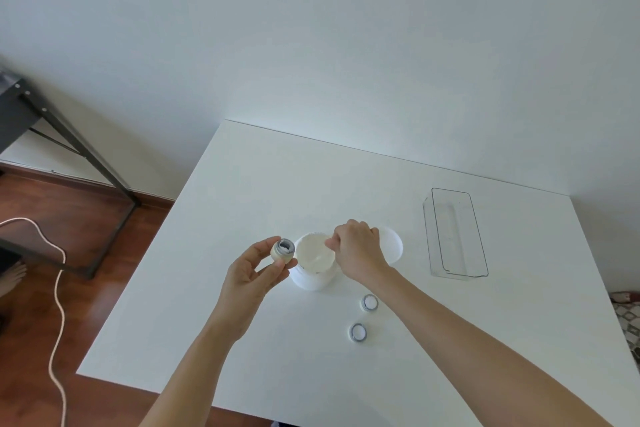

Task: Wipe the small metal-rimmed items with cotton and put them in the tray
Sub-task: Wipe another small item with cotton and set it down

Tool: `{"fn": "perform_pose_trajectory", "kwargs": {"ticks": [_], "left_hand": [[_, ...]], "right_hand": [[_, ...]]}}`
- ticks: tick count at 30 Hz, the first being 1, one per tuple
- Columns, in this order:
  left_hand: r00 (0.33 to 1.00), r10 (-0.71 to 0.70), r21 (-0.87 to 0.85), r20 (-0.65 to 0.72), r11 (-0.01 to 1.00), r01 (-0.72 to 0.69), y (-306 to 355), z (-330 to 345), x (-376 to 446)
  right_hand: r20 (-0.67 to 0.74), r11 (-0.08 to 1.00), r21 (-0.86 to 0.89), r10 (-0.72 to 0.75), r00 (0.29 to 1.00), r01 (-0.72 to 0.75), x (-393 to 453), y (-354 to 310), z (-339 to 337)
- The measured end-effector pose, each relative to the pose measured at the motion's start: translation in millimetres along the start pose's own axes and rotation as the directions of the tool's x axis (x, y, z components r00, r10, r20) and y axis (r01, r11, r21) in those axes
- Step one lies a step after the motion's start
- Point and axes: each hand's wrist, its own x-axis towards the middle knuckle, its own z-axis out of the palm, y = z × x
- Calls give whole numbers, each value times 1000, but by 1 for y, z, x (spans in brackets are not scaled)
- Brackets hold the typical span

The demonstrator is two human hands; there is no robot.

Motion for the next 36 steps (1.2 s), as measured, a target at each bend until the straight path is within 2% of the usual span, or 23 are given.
{"fn": "perform_pose_trajectory", "kwargs": {"ticks": [4,8,12,15,18,21,25,27,30,33,36], "left_hand": [[1000,-16,59,-16,998,17,0,2,3],[998,-5,118,-57,993,12,-1,7,7],[999,12,135,-36,991,-7,1,12,11],[1000,15,147,-2,989,-15,3,18,13],[999,21,142,30,990,-25,4,23,15],[999,20,112,49,993,-26,5,26,16],[998,22,85,52,996,-27,7,29,17],[998,27,70,51,997,-30,9,29,16],[998,31,56,58,998,-34,12,29,15],[997,44,38,63,998,-46,13,30,14],[997,51,29,66,998,-53,13,30,14]], "right_hand": [[104,943,247,203,974,-223,-2,11,-16],[161,833,429,311,937,-350,-9,19,-32],[130,767,546,321,938,-338,-16,23,-51],[59,728,632,299,952,-268,-21,19,-61],[-38,735,656,260,965,-172,-28,10,-65],[-213,815,579,187,959,-31,-34,0,-64],[-450,924,343,2,893,170,-40,-8,-57],[-571,945,133,-174,802,300,-43,-8,-56],[-666,876,-238,-462,586,420,-46,-3,-52],[-706,837,-393,-540,458,380,-48,1,-49],[-725,828,-434,-555,409,355,-52,4,-46]]}}
